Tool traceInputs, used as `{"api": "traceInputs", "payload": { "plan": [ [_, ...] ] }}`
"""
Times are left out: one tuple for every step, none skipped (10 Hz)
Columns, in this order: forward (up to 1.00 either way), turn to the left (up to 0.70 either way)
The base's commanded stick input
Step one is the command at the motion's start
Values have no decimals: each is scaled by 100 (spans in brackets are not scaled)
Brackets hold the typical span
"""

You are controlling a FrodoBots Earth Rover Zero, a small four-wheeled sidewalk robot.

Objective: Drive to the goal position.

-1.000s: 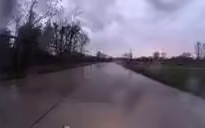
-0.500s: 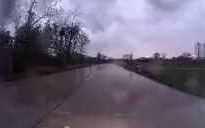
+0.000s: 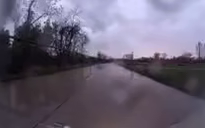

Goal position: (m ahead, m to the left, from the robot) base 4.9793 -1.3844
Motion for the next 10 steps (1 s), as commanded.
{"api": "traceInputs", "payload": {
  "plan": [
    [70, -3],
    [70, 0],
    [70, 0],
    [70, 0],
    [70, 0],
    [70, 0],
    [70, 0],
    [70, 0],
    [70, 0],
    [70, 0]
  ]
}}
